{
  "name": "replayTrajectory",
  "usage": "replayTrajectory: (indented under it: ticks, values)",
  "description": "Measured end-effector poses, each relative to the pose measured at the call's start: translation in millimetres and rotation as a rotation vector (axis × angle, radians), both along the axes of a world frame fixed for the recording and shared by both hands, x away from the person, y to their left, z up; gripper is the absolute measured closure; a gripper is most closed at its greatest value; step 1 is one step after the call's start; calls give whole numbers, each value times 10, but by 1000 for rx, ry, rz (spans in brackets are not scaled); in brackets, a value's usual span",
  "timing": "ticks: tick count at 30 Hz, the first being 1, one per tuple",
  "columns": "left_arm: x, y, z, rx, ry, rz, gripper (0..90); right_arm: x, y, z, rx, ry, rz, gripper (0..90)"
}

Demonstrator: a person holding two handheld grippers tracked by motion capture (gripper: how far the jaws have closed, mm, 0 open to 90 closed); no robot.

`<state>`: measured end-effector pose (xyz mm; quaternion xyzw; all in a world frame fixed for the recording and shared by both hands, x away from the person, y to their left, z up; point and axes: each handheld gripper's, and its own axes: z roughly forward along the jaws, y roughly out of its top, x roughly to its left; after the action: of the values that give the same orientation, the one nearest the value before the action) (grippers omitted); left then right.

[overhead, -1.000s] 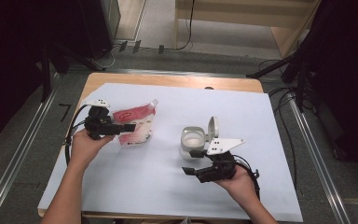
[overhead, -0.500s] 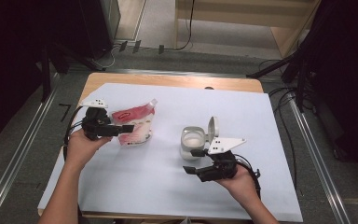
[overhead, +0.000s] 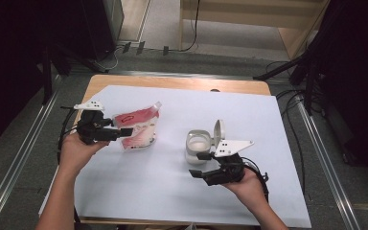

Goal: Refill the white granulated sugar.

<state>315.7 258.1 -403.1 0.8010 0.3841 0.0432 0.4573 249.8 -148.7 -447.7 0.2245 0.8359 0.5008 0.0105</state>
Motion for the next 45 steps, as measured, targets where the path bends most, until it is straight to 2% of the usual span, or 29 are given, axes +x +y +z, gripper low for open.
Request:
replayTrajectory:
  ticks: [2,12,15,17,26,30,33,38,42,44,45]
  values:
    - [-18,23,25,3,-12,-16,396,2,-4,13,4,-3,3,372]
    - [-97,189,40,1,5,-19,391,11,-51,56,4,-12,-6,376]
    - [-131,259,40,8,-20,-32,394,18,-68,70,8,-12,-8,377]
    - [-139,309,33,9,-16,-32,394,25,-79,74,10,-14,-6,377]
    - [-150,433,-27,23,0,8,392,25,-130,96,4,-14,-12,382]
    - [-134,459,-98,25,19,47,393,8,-177,123,-5,-18,-10,385]
    - [-129,488,-132,41,8,71,398,-8,-232,145,-15,-21,-8,386]
    - [-109,493,-173,54,18,128,394,-17,-324,173,-15,-18,-11,392]
    - [-103,510,-210,51,6,103,398,-24,-398,194,-16,-23,-13,400]
    - [-90,517,-226,53,23,116,390,-37,-435,203,-18,-23,-15,407]
    - [-82,520,-237,56,18,119,390,-42,-457,207,-22,-27,-16,410]
